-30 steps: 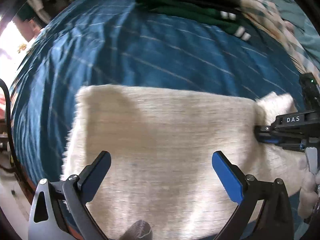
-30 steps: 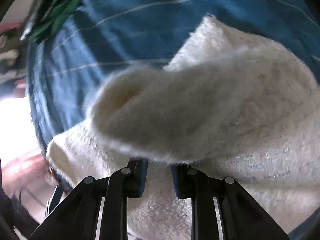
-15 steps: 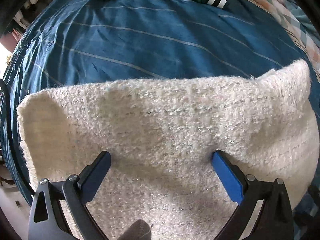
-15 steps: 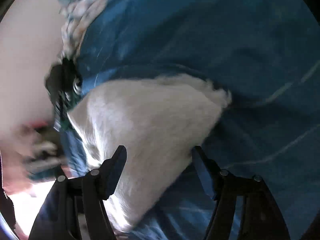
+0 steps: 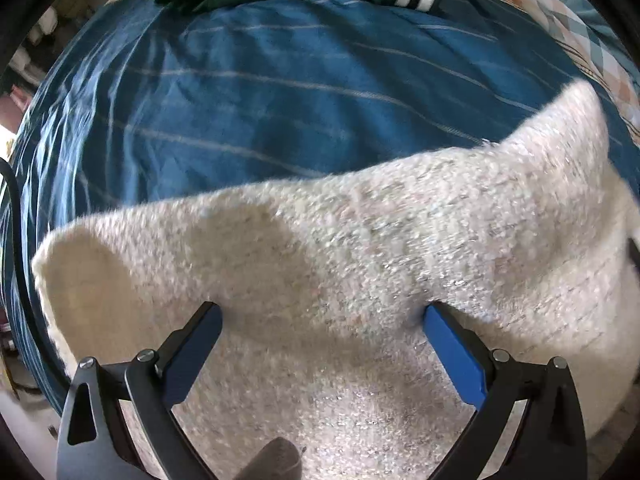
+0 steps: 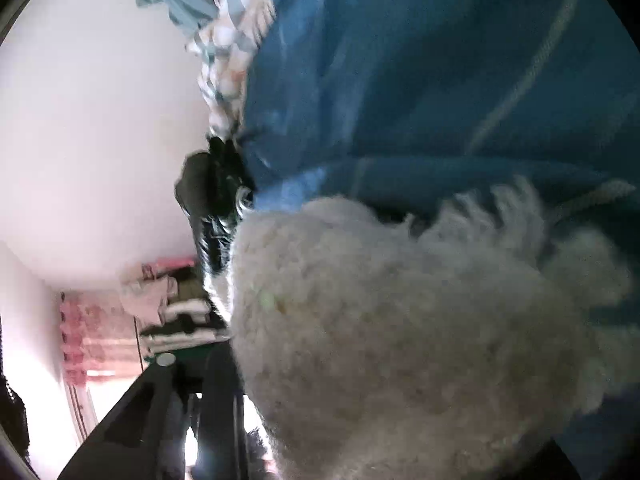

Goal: Fold large clothes

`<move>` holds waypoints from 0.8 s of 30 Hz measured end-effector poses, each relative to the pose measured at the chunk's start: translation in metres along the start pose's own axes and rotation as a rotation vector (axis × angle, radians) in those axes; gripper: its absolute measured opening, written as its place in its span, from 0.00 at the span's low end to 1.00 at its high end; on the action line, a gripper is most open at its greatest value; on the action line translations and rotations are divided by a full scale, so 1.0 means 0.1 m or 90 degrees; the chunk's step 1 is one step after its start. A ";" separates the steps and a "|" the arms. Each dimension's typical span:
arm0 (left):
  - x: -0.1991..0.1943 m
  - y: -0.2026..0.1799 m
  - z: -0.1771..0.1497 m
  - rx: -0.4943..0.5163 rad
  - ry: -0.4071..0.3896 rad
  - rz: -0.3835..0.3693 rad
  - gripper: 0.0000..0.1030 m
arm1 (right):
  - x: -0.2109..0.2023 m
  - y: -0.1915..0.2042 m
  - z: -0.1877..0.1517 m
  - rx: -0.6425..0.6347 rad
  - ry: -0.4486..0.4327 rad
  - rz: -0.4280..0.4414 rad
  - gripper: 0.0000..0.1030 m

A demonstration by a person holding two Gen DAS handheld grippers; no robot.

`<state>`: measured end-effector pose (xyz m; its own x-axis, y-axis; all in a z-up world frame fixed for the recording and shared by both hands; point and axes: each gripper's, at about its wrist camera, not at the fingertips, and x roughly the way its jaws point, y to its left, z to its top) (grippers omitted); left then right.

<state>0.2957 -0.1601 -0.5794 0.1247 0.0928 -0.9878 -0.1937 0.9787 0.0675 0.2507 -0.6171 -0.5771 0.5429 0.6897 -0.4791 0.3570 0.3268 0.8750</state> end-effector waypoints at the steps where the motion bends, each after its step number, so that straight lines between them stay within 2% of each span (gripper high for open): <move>1: -0.02 -0.06 0.05 0.010 -0.008 -0.003 1.00 | -0.09 0.09 -0.01 -0.001 -0.010 0.007 0.28; 3: -0.03 -0.20 0.16 0.032 -0.019 -0.024 1.00 | -0.27 0.37 -0.04 -0.024 -0.030 0.016 0.26; 8: 0.08 -0.58 0.50 0.077 -0.017 -0.132 1.00 | -0.62 1.01 -0.07 -0.117 -0.066 0.011 0.26; 10: 0.12 -0.63 0.63 0.068 -0.004 -0.168 1.00 | -0.62 1.23 -0.07 -0.161 -0.071 -0.012 0.26; 12: 0.06 -0.52 0.68 0.042 0.004 -0.177 1.00 | -0.57 1.41 -0.12 -0.186 -0.058 -0.020 0.26; 14: -0.11 -0.23 0.62 -0.006 -0.013 -0.187 1.00 | -0.48 1.61 -0.25 -0.214 -0.028 -0.012 0.26; 17: -0.40 0.38 0.37 -0.092 -0.032 -0.175 1.00 | -0.17 1.97 -0.57 -0.255 0.040 0.003 0.26; 21: -0.70 1.39 -0.19 -0.212 -0.038 -0.115 1.00 | 0.34 2.14 -1.20 -0.282 0.155 0.024 0.26; 24: -0.85 2.03 -0.70 -0.291 -0.027 -0.058 1.00 | 0.88 2.04 -1.75 -0.296 0.246 0.008 0.26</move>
<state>0.1774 0.0179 -0.4915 0.1991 0.0263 -0.9796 -0.5878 0.8031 -0.0979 0.2381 -0.3764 -0.4290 0.1991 0.8517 -0.4847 -0.0653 0.5050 0.8606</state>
